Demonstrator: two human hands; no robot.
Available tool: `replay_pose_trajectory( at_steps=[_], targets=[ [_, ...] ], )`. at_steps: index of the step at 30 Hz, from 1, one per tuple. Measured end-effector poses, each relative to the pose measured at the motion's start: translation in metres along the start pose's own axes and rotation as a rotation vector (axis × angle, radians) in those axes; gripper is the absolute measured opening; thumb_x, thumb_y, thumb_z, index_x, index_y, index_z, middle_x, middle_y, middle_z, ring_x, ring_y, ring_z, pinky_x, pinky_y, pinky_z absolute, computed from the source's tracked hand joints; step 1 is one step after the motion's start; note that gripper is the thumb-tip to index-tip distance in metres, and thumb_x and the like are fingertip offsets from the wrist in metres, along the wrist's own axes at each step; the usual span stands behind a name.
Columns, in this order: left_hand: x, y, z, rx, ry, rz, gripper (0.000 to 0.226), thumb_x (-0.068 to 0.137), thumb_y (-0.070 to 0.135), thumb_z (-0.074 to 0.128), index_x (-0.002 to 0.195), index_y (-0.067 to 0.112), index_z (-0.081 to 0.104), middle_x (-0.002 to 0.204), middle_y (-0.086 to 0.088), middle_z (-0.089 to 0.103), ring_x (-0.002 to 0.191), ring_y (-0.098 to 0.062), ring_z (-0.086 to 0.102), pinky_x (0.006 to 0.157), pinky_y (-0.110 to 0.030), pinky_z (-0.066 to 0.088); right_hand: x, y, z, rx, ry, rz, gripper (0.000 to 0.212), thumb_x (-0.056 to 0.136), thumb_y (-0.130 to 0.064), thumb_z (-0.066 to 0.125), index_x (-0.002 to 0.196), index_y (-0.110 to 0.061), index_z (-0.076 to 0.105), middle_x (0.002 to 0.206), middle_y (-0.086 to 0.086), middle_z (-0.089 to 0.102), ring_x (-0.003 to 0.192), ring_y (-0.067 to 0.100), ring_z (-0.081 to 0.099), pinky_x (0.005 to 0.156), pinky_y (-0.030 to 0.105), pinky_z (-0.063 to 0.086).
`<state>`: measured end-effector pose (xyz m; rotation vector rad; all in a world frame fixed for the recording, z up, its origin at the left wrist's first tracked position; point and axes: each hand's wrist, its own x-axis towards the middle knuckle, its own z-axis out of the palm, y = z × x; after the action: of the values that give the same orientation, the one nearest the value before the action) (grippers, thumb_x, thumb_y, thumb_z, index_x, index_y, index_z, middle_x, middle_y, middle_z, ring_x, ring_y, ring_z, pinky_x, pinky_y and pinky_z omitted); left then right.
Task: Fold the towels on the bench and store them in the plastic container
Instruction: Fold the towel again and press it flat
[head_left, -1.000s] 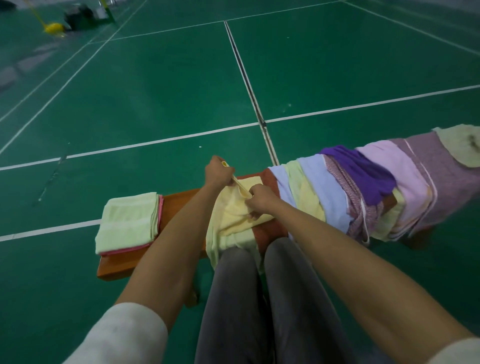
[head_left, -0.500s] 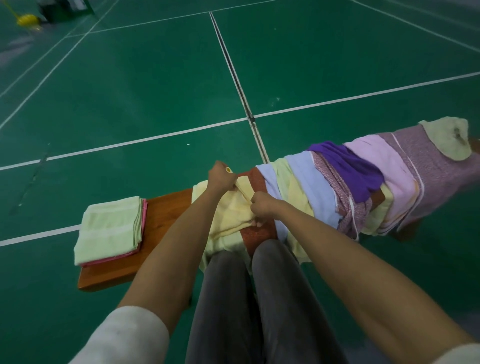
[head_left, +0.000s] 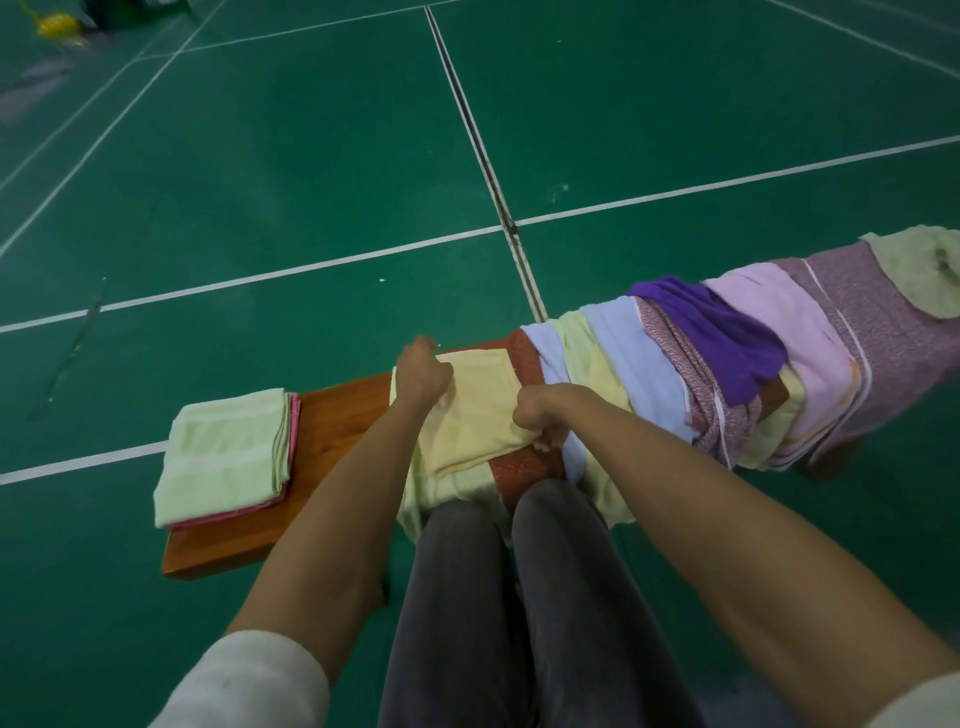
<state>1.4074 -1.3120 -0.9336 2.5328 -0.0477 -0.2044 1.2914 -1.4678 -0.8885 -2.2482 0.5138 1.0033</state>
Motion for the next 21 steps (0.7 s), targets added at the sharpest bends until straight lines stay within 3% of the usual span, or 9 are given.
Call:
replay_pose_trajectory(
  at_steps=[3, 5, 8, 11, 16, 19, 21],
  targets=[
    [-0.001, -0.02, -0.012, 0.074, 0.065, -0.106, 0.044, 0.092, 0.021, 0.068, 0.13, 0.005, 0.053, 0.13, -0.015, 0.056, 0.117, -0.032, 0.055, 0.096, -0.041, 0.049, -0.004, -0.001, -0.002, -0.003, -0.043, 0.066, 0.038, 0.098, -0.009, 0.03, 0.121, 0.014, 0.051, 0.089, 0.025, 0.067, 0.066, 0.028, 0.066, 0.079, 0.038, 0.061],
    [-0.003, -0.028, -0.019, 0.021, -0.001, -0.232, 0.06, 0.092, 0.033, 0.071, 0.137, 0.002, 0.047, 0.133, -0.016, 0.056, 0.115, -0.034, 0.058, 0.095, -0.042, 0.053, -0.006, -0.005, -0.003, -0.027, 0.01, 0.079, 0.041, 0.1, -0.011, 0.032, 0.122, 0.018, 0.052, 0.093, 0.028, 0.068, 0.078, 0.034, 0.072, 0.085, 0.043, 0.061],
    [-0.01, -0.03, -0.025, -0.19, -0.151, -0.415, 0.07, 0.09, 0.042, 0.074, 0.139, 0.001, 0.046, 0.123, -0.015, 0.06, 0.086, -0.029, 0.066, 0.076, -0.041, 0.062, 0.0, -0.011, -0.005, -0.022, 0.24, -0.018, 0.047, 0.1, -0.029, 0.044, 0.133, 0.003, 0.051, 0.121, 0.024, 0.064, 0.107, 0.038, 0.066, 0.09, 0.042, 0.056],
    [-0.017, -0.03, -0.028, -0.337, -0.267, -0.488, 0.066, 0.088, 0.038, 0.078, 0.134, 0.004, 0.046, 0.118, -0.01, 0.053, 0.097, -0.03, 0.059, 0.072, -0.04, 0.058, 0.012, -0.015, 0.002, 0.062, 0.463, -0.15, 0.062, 0.097, -0.049, 0.056, 0.14, -0.005, 0.051, 0.138, 0.016, 0.059, 0.121, 0.034, 0.058, 0.098, 0.038, 0.05],
    [-0.021, -0.036, -0.031, -0.518, -0.515, -0.556, 0.068, 0.079, 0.048, 0.084, 0.126, 0.01, 0.053, 0.12, -0.01, 0.063, 0.1, -0.027, 0.065, 0.076, -0.04, 0.059, 0.023, -0.025, 0.008, 0.329, 0.449, -0.1, 0.074, 0.092, -0.042, 0.071, 0.146, 0.0, 0.042, 0.147, 0.017, 0.05, 0.132, 0.033, 0.051, 0.1, 0.035, 0.044],
    [-0.02, -0.039, -0.03, -0.541, -0.514, -0.541, 0.067, 0.078, 0.048, 0.085, 0.126, 0.012, 0.056, 0.121, -0.009, 0.066, 0.101, -0.025, 0.067, 0.077, -0.039, 0.061, 0.026, -0.028, 0.005, 0.448, 0.339, -0.054, 0.081, 0.09, -0.038, 0.076, 0.15, 0.0, 0.037, 0.151, 0.016, 0.046, 0.136, 0.034, 0.047, 0.105, 0.039, 0.044],
    [-0.02, -0.039, -0.034, -0.624, -0.516, -0.56, 0.065, 0.077, 0.048, 0.085, 0.124, 0.012, 0.058, 0.119, -0.009, 0.069, 0.103, -0.026, 0.067, 0.087, -0.042, 0.061, 0.025, -0.031, 0.004, 0.596, 0.237, -0.019, 0.079, 0.089, -0.031, 0.078, 0.15, -0.003, 0.037, 0.142, 0.013, 0.051, 0.129, 0.034, 0.051, 0.096, 0.042, 0.048]
  ],
)
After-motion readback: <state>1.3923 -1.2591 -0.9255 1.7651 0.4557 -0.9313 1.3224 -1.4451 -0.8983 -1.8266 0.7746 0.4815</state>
